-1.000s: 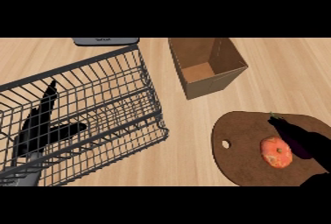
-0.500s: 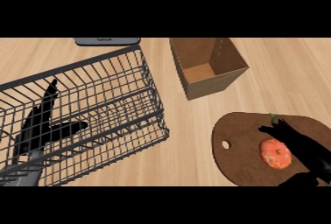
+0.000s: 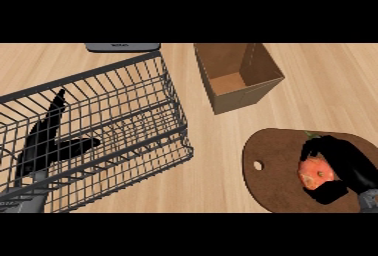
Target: Pick the squash from the cutting board and place it in the cardboard box
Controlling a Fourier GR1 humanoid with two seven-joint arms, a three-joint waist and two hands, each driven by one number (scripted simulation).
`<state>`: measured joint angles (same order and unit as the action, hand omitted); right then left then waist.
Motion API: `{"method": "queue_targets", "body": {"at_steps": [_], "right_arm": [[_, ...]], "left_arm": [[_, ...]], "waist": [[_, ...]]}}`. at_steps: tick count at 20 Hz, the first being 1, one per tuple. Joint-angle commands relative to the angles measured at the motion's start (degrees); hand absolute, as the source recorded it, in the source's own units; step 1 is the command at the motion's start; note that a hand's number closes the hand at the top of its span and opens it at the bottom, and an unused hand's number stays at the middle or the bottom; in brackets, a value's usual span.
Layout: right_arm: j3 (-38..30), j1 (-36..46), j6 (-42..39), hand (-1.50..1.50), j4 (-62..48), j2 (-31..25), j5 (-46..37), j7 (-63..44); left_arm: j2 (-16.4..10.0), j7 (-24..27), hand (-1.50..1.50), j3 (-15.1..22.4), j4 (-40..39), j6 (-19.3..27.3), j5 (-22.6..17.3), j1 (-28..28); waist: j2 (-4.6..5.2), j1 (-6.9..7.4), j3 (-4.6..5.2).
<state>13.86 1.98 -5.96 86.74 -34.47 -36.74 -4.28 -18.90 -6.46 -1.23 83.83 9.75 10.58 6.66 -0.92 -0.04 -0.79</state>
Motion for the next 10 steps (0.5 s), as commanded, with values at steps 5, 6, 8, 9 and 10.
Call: {"method": "queue_targets", "body": {"at_steps": [5,6,8,9,10], "right_arm": [[-4.1,-0.8,7.0,1.50,-0.4,4.4,-5.9,-13.0],[-4.7,-0.6,6.9,1.50,0.4,5.1,-6.9,-17.2],[-7.2,0.3,8.1,1.50,0.4,5.4,-7.6,-20.7],[-5.5,-0.4,8.6,1.50,4.6,6.0,-11.0,-25.0],[-5.6,-3.4,12.5,1.50,4.5,5.7,-13.8,-23.8]], "left_arm": [[-3.0,1.5,0.00,-4.6,-4.4,-0.2,1.2,-3.7],[-2.8,0.3,0.00,-4.3,-3.6,0.3,2.0,-1.9],[-3.1,0.5,0.00,-4.8,-3.0,-1.4,1.2,-4.0],[-2.0,0.3,0.00,-5.4,-5.1,0.5,2.0,-2.2],[-2.9,0.0,0.00,-5.6,-0.9,-1.7,0.6,-4.8]], "waist": [[0.89,-0.29,0.87],[0.86,-0.49,0.88],[0.88,0.03,0.87],[0.84,-0.74,0.96],[0.63,-0.25,0.86]]}}
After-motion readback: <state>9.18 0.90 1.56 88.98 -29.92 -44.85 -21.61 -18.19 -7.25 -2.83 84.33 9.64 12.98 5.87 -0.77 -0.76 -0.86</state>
